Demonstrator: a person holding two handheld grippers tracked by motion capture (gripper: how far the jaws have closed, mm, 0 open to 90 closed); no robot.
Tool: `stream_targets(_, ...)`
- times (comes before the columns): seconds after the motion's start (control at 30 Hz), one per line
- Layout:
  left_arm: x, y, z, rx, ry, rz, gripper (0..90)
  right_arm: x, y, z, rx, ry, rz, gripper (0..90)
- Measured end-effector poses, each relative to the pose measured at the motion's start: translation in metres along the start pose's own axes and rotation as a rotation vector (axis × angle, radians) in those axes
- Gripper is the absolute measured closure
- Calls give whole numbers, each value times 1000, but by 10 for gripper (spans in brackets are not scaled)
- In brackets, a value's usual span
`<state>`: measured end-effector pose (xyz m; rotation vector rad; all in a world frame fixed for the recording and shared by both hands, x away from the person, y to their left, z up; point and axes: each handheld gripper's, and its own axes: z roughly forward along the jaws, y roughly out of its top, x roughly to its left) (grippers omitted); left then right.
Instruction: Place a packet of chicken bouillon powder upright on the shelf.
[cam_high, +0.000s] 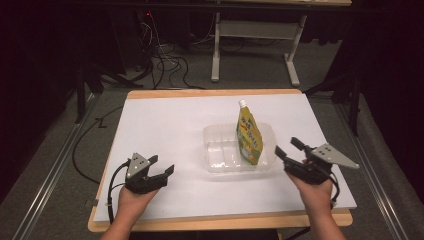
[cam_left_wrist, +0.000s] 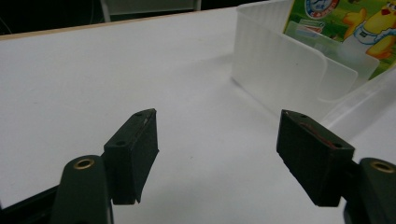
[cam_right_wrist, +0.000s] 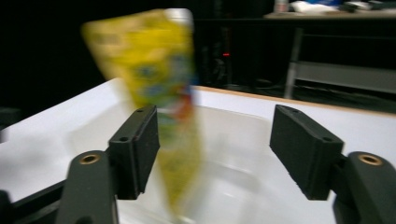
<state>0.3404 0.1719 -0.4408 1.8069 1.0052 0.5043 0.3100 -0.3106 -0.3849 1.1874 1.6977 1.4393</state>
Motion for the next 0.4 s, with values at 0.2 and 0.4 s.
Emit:
stream_targets(0.2, 4, -9, 3, 40, 17, -28, 301, -68, -43, -12, 51, -191, 84, 374)
stream_targets(0.4, -4, -13, 7, 59, 29, -8, 301, -77, -51, -8, 78, -208, 97, 389)
